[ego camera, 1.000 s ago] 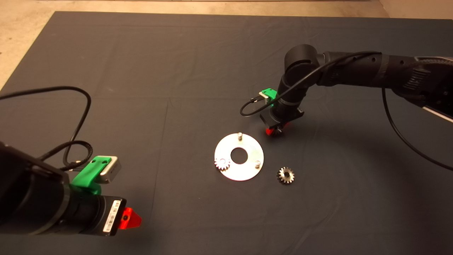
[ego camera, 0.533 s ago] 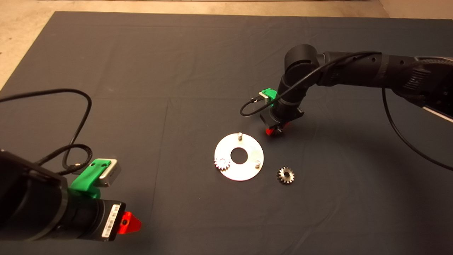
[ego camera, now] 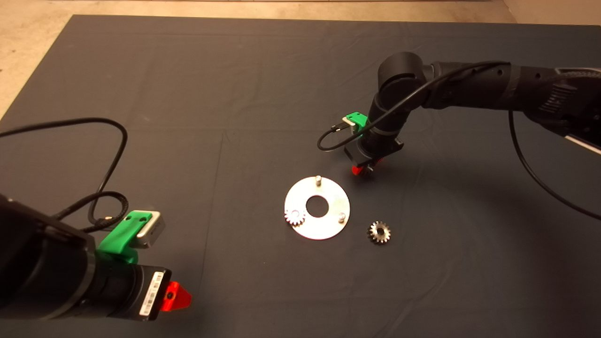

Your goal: Install three planetary gears onto the carrier pins

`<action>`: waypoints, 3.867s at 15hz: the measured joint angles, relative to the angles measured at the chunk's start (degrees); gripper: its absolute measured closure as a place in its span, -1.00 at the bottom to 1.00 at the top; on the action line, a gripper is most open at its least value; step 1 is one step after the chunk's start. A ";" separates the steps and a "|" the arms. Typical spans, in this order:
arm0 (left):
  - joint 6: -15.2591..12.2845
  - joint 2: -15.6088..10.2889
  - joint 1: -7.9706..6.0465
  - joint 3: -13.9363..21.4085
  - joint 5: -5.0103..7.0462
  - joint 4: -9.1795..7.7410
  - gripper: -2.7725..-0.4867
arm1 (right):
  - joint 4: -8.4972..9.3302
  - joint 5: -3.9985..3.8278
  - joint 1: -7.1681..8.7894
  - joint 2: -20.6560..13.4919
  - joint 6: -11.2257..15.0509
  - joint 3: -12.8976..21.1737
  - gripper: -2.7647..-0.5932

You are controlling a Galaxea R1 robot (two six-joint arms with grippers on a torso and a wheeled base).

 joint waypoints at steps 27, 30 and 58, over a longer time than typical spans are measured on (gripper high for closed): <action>-0.19 0.96 0.00 0.00 0.02 -0.01 -0.75 | 0.06 -0.20 1.86 8.55 0.44 0.15 0.58; -0.19 1.11 0.00 0.00 0.02 -0.01 -0.75 | 0.06 -0.20 1.88 9.34 0.44 0.01 0.58; -0.19 1.07 0.00 0.00 0.02 -0.01 -0.75 | 0.05 -0.22 1.06 10.97 0.44 -0.74 0.58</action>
